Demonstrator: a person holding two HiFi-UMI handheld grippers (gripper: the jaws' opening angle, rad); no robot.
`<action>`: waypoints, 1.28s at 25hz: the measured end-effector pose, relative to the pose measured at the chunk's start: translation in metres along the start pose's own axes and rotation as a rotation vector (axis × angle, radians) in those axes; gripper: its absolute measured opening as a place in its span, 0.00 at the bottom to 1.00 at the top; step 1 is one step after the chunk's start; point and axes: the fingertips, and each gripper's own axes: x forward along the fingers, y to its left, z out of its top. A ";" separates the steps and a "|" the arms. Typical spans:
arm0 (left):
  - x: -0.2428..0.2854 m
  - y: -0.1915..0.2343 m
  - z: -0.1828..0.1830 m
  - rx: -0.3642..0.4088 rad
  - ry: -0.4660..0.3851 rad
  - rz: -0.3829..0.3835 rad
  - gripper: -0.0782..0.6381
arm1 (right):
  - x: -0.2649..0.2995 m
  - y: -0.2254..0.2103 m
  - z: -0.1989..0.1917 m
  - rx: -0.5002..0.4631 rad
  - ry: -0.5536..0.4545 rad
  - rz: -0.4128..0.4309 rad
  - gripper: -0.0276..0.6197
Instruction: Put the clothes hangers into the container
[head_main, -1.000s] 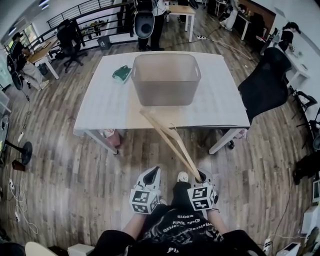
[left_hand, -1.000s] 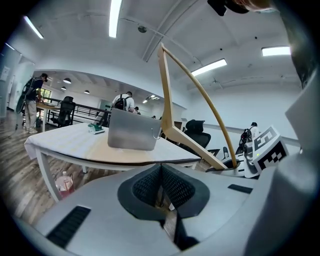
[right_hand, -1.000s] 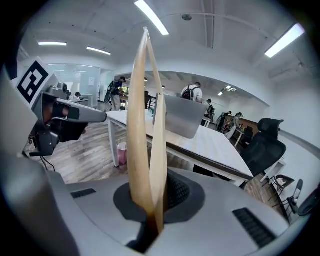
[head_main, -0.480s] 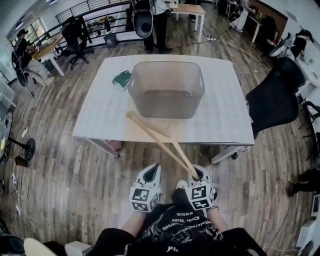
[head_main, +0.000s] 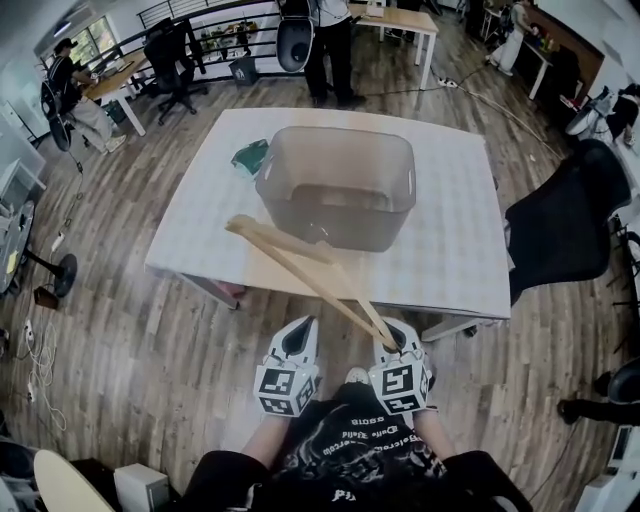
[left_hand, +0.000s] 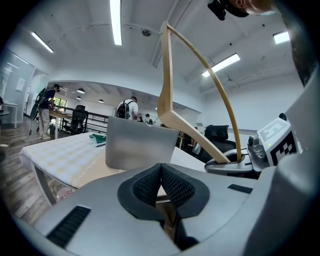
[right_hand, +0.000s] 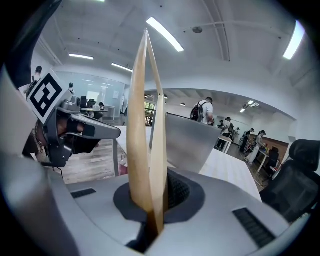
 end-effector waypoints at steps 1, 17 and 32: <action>0.004 -0.002 0.003 -0.003 -0.008 0.006 0.14 | 0.002 -0.005 0.003 -0.005 -0.011 0.007 0.05; 0.045 -0.011 0.058 0.017 -0.102 0.080 0.14 | 0.026 -0.079 0.073 -0.065 -0.138 0.040 0.05; 0.082 0.025 0.096 0.005 -0.103 0.028 0.14 | 0.060 -0.168 0.122 -0.174 -0.095 -0.159 0.05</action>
